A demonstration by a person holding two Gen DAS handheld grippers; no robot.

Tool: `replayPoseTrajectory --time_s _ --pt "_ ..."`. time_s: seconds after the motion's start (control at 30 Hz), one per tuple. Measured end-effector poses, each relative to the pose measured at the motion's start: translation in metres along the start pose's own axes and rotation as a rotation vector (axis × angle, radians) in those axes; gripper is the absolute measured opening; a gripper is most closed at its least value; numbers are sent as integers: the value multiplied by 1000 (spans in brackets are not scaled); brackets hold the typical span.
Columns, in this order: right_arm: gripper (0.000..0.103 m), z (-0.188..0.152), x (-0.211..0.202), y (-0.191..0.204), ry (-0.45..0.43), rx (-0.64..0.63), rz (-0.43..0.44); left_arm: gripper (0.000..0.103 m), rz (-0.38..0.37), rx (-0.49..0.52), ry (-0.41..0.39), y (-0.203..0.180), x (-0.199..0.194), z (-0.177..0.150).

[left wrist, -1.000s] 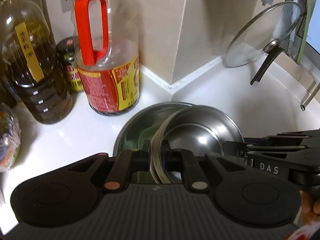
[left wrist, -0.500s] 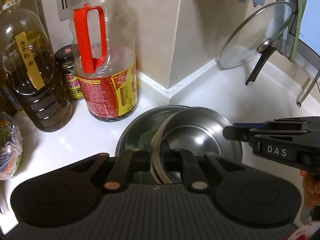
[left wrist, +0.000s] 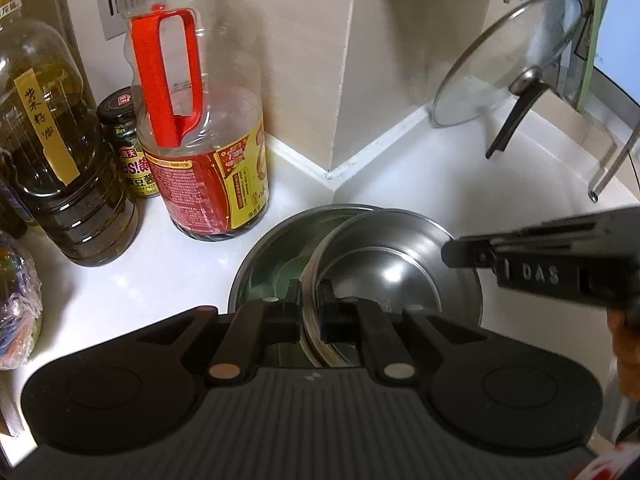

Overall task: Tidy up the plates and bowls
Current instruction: 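Open both grippers to release the stack's rim, then pull both open grippers up and back from the basin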

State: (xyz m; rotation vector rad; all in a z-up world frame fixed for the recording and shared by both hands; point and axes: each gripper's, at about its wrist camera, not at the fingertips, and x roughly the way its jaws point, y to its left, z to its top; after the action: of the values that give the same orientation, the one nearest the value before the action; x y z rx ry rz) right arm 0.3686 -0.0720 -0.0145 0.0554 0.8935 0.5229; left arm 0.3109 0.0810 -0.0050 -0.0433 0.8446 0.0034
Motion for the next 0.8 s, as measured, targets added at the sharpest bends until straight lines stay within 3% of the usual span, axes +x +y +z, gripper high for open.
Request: replayPoseTrajectory --time_s 0.4,0.8 --pt "8 9 8 0 62 47 -17 7 -10 9 12 3 -1 4" --pt "8 4 0 10 22 -9 -35 7 -7 -11 20 6 4 -1"
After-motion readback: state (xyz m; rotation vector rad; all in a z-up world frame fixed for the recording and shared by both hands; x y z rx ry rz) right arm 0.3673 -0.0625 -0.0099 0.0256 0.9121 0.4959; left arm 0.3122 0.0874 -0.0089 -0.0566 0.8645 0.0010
